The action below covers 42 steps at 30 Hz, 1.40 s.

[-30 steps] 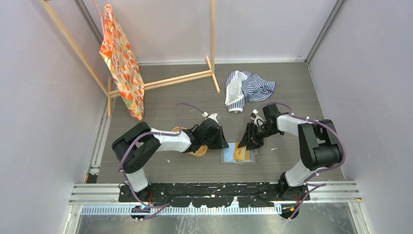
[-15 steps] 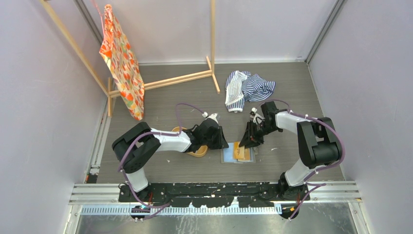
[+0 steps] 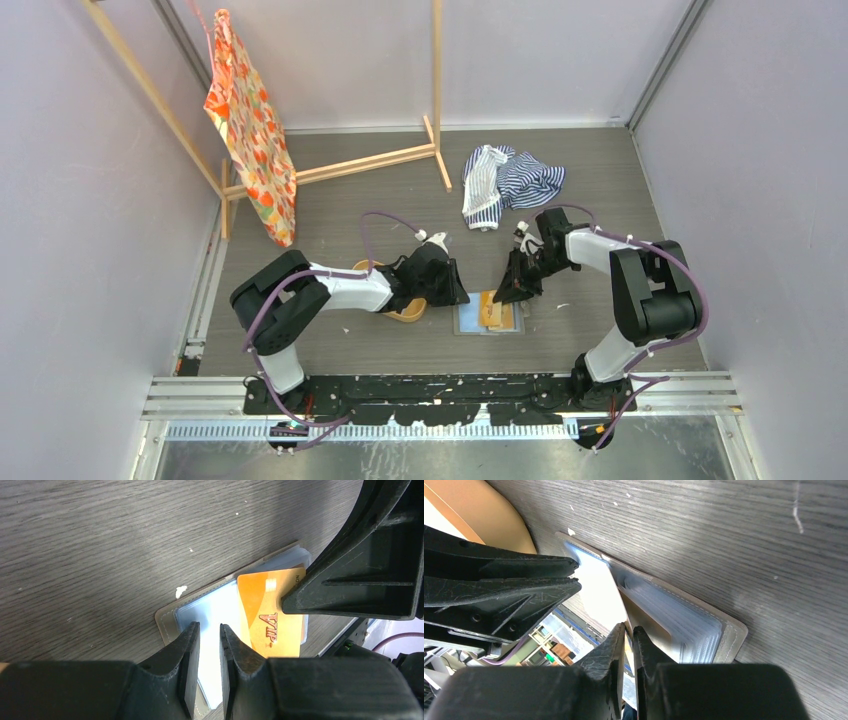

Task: Put the credit cards into the card holder
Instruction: Insert the credit card into the card holder.

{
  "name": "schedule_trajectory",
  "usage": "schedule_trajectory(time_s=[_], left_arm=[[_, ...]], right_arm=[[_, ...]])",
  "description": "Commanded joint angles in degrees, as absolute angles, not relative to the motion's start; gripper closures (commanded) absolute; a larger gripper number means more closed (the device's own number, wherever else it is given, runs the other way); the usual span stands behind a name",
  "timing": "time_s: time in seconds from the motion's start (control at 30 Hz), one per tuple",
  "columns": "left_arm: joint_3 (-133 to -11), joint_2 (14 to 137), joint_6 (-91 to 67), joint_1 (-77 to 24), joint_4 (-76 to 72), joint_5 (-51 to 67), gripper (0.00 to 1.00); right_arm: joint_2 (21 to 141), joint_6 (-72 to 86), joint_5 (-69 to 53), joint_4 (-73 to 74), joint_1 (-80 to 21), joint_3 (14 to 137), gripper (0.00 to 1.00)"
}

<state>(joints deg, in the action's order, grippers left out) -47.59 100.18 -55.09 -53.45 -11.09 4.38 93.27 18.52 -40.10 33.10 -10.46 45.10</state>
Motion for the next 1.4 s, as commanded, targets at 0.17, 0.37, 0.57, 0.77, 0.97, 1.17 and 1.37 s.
schedule_trajectory(time_s=[0.17,0.37,0.57,0.77,0.97,1.17,1.37], left_arm=[[-47.71,100.94,-54.14,-53.02,-10.81,4.2,0.77],[-47.94,101.4,-53.96,-53.0,-10.81,4.59,0.77],[-47.83,101.62,-54.05,-53.0,-11.12,4.72,0.77],[-47.66,101.36,-54.14,-53.0,-11.16,4.65,0.77],[-47.55,101.38,-54.14,-53.0,-11.16,4.73,0.77],[-47.42,101.02,-54.32,-53.0,-11.16,4.71,0.77],[-47.55,100.72,-54.4,-53.0,-11.16,4.9,0.77]], right_arm=[[92.33,18.48,-39.44,35.75,-10.77,45.26,0.88],[91.62,18.3,-40.61,36.66,-10.87,44.94,0.89],[91.22,19.2,-42.0,35.39,-12.06,44.05,0.89],[93.23,19.49,-42.64,34.54,-12.48,44.45,0.89],[94.19,19.7,-42.39,33.81,-12.48,44.73,0.89],[96.3,19.95,-41.68,33.49,-12.45,45.59,0.87],[97.5,20.22,-42.53,32.46,-12.55,46.43,0.86]])
